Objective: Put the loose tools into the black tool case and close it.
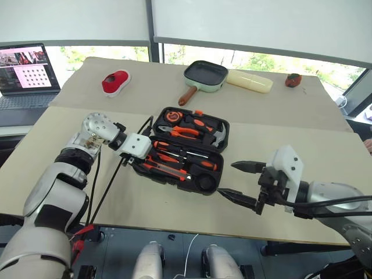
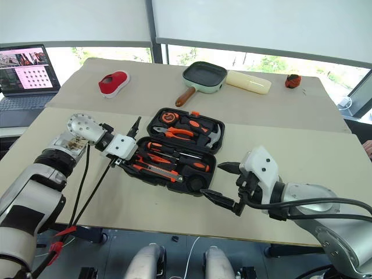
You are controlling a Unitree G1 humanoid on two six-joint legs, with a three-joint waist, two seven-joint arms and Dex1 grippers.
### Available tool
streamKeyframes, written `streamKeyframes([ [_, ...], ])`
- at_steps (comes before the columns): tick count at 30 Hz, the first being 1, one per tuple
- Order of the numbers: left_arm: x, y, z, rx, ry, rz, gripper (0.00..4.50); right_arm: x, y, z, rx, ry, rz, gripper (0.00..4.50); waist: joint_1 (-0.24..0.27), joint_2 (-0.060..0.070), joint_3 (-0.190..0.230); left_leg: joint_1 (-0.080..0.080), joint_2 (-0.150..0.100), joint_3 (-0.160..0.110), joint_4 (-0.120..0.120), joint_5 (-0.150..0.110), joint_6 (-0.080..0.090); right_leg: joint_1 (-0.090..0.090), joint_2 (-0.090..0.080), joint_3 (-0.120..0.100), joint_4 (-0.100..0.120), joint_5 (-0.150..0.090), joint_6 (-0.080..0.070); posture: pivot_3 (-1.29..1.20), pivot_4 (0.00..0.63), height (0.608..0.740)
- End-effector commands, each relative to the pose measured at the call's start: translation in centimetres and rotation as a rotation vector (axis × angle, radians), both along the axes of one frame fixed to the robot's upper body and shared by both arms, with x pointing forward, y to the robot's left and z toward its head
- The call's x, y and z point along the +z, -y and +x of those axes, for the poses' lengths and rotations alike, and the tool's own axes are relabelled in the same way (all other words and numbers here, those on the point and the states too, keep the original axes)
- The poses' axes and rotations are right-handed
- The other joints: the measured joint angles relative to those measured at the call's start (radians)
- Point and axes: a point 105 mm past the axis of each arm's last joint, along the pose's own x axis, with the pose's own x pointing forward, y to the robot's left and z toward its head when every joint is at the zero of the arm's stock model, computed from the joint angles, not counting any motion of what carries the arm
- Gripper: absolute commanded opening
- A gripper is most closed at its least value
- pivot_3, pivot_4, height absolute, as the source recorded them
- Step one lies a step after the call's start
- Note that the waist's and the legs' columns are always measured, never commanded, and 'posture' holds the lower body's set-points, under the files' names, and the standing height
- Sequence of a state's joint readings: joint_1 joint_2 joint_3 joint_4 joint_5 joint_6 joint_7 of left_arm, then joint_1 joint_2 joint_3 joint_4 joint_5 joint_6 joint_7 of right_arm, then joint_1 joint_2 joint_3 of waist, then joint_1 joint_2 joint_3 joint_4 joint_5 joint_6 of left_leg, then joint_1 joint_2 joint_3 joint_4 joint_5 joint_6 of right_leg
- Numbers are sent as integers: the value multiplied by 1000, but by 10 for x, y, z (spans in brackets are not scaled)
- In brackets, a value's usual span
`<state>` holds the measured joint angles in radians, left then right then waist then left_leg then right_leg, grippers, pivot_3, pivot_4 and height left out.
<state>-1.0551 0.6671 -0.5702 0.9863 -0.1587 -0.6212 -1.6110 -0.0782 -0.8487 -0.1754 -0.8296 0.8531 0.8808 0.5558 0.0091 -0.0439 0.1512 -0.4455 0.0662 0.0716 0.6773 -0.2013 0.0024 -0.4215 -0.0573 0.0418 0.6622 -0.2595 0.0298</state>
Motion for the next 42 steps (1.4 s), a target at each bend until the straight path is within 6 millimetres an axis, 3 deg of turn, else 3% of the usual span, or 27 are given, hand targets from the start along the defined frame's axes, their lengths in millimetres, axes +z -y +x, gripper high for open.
streamKeyframes([
  [1, 10, -5, 5, 24, 22, 7, 3046, 6, -2, -3, 24, 25, -4, 4500, 0, 0, 0, 0, 0, 0, 0, 0, 0, 0, 0, 0, 0, 0, 0, 0, 150, 740],
  [5, 33, -15, 10, 119, 17, -76, 4428, 5, -3, -2, 43, 17, -10, 4500, -7, 0, 0, 0, 0, 0, 0, 0, 0, 0, 0, 0, 0, 0, 0, 0, 150, 740],
  [10, 49, -26, 7, 203, -33, -150, 4428, 5, -3, 1, 62, 14, -16, 4500, -20, 0, 0, 0, 1, -1, -1, 0, 0, -1, 1, 0, 1, 0, 0, 0, 150, 740],
  [14, 45, -20, 3, 206, -80, -215, 3387, 5, -4, 3, 79, 12, -20, 4500, -15, 0, 0, 0, 0, -1, 0, 0, 0, 0, 0, -1, 1, 0, 0, 0, 150, 740],
  [16, 44, -17, 2, 204, -90, -234, 2488, 5, -5, 3, 84, 11, -21, 4500, -13, 0, 0, 0, 0, -1, 0, 0, 0, 0, 0, -1, 1, -1, 0, 0, 150, 740],
  [23, 26, -16, -2, 186, -77, -218, 12, 5, -6, 3, 89, 9, -23, 4500, -12, 0, 0, 0, 0, -1, 0, 0, 0, 0, 0, 0, 1, 0, 0, 0, 150, 740],
  [42, -5, -10, 8, 222, -73, -135, 12, 3, -5, -1, 74, 7, -28, 4500, 9, 1, -1, 1, -1, -1, 2, 0, 0, 2, 0, -1, 1, 0, 0, 0, 150, 740],
])
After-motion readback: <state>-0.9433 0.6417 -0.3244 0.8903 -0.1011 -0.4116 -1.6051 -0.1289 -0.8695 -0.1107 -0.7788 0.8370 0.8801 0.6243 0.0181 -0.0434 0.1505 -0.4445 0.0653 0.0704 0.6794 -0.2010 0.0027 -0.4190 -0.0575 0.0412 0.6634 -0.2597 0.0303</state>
